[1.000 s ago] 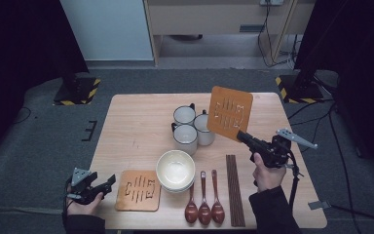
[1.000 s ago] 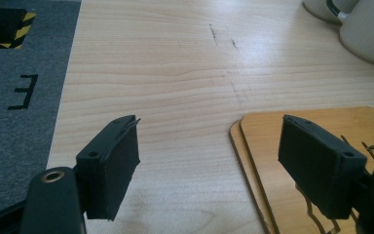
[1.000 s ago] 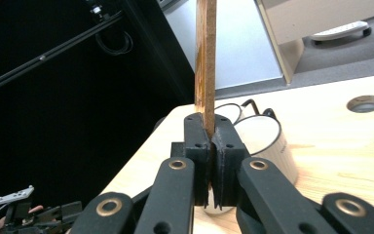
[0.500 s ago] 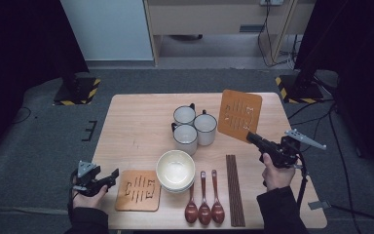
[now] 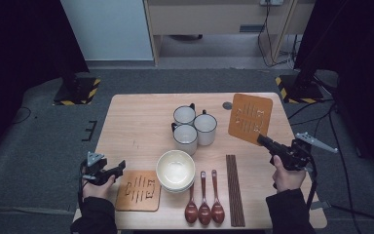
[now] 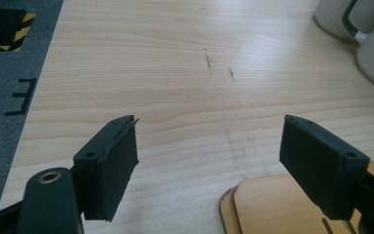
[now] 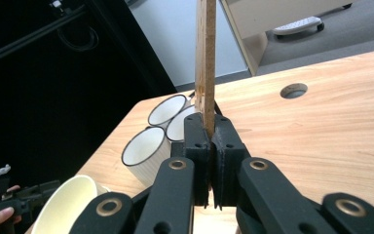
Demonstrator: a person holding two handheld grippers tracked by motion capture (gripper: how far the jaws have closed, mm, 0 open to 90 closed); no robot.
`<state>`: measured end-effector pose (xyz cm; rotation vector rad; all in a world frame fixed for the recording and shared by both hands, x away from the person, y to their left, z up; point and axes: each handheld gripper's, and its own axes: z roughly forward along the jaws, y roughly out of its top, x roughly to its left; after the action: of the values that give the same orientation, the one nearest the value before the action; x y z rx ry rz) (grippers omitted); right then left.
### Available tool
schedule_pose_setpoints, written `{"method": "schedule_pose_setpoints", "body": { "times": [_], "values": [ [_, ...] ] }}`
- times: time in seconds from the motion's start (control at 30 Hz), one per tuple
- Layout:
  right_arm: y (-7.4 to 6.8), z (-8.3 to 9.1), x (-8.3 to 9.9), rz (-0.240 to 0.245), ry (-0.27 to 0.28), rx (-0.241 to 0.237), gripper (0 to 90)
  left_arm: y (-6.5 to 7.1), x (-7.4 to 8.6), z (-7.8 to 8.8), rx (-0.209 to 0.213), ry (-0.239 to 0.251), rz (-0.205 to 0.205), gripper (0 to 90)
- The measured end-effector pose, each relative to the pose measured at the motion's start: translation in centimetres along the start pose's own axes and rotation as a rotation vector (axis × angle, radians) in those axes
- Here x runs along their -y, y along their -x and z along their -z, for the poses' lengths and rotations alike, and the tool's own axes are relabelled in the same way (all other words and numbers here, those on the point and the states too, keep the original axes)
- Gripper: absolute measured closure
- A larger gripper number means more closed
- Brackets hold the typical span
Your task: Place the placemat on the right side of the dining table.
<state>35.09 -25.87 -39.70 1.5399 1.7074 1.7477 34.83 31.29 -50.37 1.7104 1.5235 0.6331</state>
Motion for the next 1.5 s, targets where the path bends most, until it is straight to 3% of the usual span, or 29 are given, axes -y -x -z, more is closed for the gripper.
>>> {"method": "schedule_pose_setpoints", "body": {
  "times": [0.13, 0.43, 0.6, 0.73, 0.83, 0.97, 1.5],
  "values": [
    [0.7, 0.2, 0.3, -0.003, -0.008, 0.013, 87.2, 0.3, -0.1, -0.9, -0.011, -0.013, 0.003, 20.2],
    [2.9, 0.6, 1.5, -0.038, -0.027, 0.045, 87.2, 0.4, 0.0, -2.3, -0.028, -0.047, -0.045, 18.9],
    [3.9, 0.5, 2.0, -0.045, -0.04, 0.068, 87.2, 0.4, 0.0, -2.8, -0.036, -0.041, -0.048, 19.0],
    [4.4, 0.4, 2.1, -0.058, -0.048, 0.077, 87.2, 0.2, -0.2, -3.2, -0.029, -0.041, -0.041, 19.1],
    [4.7, 0.5, 2.1, -0.054, -0.051, 0.084, 87.2, 0.0, -0.2, -3.4, -0.036, -0.05, -0.069, 19.0],
    [5.3, 0.7, 2.1, -0.077, -0.054, 0.1, 87.2, 0.0, -0.1, -3.5, -0.038, -0.054, -0.065, 18.7],
    [7.0, 0.2, 2.9, -0.092, -0.112, 0.154, 87.2, -0.3, 0.5, -4.3, -0.05, -0.097, -0.071, 18.4]
  ]
}}
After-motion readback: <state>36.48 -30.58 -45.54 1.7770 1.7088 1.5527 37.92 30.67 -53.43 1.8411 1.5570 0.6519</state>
